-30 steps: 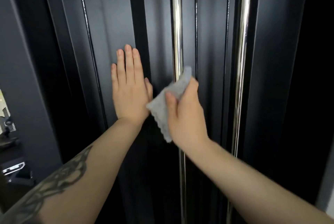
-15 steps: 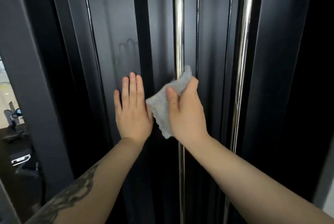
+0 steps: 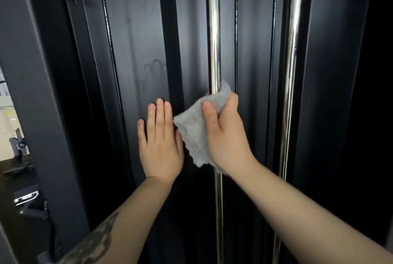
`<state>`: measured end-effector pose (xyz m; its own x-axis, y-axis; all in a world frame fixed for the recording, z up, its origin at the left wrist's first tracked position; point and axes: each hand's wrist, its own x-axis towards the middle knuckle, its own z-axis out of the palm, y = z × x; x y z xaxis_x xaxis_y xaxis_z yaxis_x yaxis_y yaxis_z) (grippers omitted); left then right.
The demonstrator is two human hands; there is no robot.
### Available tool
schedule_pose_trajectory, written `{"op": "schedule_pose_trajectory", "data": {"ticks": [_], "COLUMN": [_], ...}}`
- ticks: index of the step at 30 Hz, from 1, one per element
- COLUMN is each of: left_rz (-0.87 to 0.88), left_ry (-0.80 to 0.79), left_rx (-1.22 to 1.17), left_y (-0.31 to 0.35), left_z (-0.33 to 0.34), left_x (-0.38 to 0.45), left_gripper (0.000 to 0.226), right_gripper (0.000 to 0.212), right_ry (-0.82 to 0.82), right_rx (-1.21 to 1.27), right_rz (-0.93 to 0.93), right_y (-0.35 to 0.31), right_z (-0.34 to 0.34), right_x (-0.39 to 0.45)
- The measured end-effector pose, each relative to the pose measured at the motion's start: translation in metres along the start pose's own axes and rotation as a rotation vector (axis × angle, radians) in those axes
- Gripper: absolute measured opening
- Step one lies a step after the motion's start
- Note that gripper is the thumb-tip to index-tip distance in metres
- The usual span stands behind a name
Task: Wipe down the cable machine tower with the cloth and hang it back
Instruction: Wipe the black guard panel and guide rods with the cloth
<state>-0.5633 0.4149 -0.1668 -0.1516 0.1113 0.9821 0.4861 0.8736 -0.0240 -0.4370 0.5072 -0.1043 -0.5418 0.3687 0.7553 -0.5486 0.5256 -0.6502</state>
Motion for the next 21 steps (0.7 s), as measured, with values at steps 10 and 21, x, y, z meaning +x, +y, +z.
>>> {"op": "schedule_pose_trajectory", "data": {"ticks": [10, 21], "left_rz": [-0.025, -0.029], "left_ry": [-0.054, -0.038], "left_rx": [-0.007, 0.006], "left_y": [0.003, 0.003], "left_z": [-0.007, -0.01], "left_x": [-0.002, 0.0], "left_gripper": [0.06, 0.06], "right_gripper": [0.044, 0.042], "right_ry": [-0.145, 0.079], "right_rx": [-0.019, -0.084], "right_rz": [0.166, 0.155], "right_y": [0.069, 0.079], "right_z": [0.0, 0.016], "right_x": [-0.114, -0.138]}}
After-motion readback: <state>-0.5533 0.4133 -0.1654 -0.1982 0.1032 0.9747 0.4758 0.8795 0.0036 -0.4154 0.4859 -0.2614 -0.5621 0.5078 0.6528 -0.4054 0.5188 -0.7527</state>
